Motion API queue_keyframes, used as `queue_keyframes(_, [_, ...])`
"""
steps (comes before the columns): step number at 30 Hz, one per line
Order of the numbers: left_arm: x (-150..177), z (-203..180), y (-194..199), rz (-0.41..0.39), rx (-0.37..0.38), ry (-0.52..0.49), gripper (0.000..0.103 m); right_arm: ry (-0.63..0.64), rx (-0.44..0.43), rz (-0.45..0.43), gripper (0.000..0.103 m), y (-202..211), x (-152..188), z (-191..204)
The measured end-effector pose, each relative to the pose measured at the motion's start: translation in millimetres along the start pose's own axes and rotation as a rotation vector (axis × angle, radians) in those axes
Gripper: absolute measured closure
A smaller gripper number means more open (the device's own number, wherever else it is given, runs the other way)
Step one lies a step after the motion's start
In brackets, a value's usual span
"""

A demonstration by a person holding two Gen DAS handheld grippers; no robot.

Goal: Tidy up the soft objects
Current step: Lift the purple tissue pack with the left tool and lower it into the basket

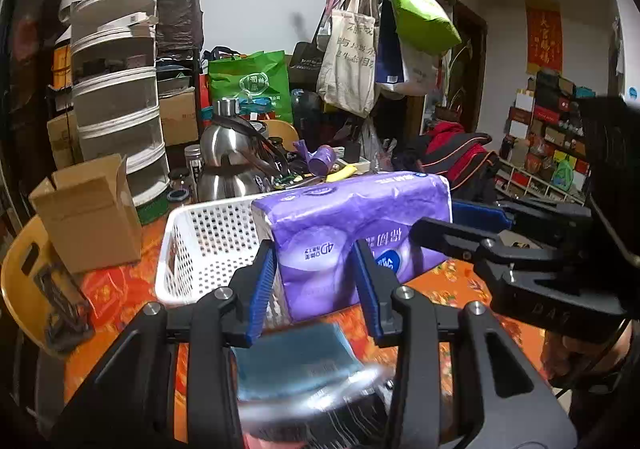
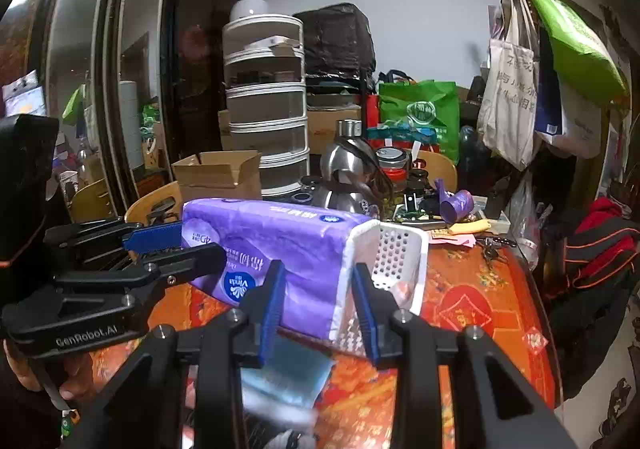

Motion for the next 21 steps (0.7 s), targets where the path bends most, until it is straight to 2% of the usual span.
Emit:
queue_keyframes(4, [-23.3, 13.8, -40.5, 0.034, -0.014, 0.002, 0.067, -0.015, 0.007, 0.049, 0.07, -36.4, -14.7, -16.4])
queue_keyframes(9, [-29.2, 36.1, -91.8, 0.096, -0.034, 0.017, 0.067, -0.013, 0.025, 0.118, 0.07, -82.1, -11.8, -27.5])
queue_keyframes(15, [-11.7, 71.6, -147.9, 0.176, -0.051, 0.053, 0.067, -0.044, 0.018, 0.196, 0.07, -137.8, 7.3, -35.4])
queue_keyframes(21, [21.5, 103.0, -194.2, 0.242, -0.065, 0.101, 0.067, -0.052, 0.02, 0.276, 0.07, -184.2, 37.2, -38.2])
Point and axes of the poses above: each gripper's, at about its wrist camera, not at the fingertips, and y roughly against the way its jaws point, z to its left, x to its underside, the point moved 7 cm from there along -y, roughly the way its jaws point, and after that the axes turned 15 degrees about -z, right-handed, at the moved point
